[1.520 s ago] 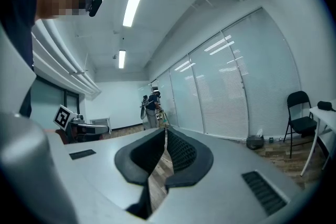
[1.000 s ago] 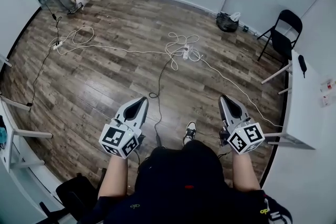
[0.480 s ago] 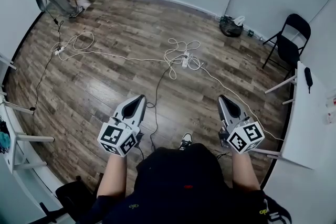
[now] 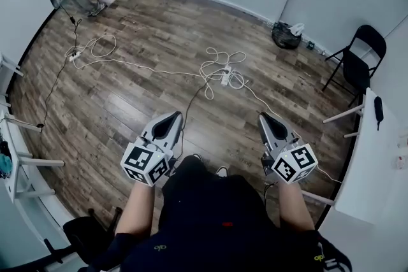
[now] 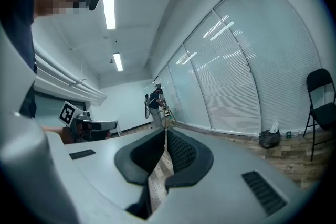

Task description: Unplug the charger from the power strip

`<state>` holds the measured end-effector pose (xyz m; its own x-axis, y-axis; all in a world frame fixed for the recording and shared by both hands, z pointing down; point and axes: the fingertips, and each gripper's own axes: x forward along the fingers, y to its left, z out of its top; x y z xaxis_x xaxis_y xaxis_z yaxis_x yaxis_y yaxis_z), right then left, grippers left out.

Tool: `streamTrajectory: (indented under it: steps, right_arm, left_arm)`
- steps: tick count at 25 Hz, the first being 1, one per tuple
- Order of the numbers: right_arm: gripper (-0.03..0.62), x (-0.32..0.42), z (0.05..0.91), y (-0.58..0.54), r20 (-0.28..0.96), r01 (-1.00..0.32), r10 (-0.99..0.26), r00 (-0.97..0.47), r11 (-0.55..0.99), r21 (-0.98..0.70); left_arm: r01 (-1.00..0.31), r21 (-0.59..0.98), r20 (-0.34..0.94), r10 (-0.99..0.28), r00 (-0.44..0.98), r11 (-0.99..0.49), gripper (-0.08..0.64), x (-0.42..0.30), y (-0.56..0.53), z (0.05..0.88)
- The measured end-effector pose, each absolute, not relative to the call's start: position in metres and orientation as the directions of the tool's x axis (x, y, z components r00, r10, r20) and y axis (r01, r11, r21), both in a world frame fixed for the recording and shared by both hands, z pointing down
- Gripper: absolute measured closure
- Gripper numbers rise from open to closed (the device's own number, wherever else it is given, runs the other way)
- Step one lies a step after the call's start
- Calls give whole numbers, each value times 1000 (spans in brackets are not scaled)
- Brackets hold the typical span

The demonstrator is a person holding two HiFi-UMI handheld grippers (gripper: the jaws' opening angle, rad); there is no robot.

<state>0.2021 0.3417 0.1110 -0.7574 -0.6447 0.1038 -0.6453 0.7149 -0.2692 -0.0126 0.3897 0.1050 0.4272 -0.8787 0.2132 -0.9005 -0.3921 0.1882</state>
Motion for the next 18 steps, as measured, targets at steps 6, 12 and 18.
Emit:
streamTrajectory:
  steps: [6, 12, 18]
  right_arm:
    - [563, 191, 120, 307, 129, -663, -656, -744, 701, -264]
    - [563, 152, 125, 240, 146, -690, -679, -719, 674, -263]
    - [563, 99, 130, 166, 188, -722, -698, -690, 648, -242]
  left_arm:
    - [-891, 197, 222, -867, 447, -409, 540, -26, 346, 119]
    - [-876, 214, 228, -851, 474, -431, 540, -61, 272, 132]
    - [-857, 193, 254, -819, 514, -477, 540, -116, 189, 143]
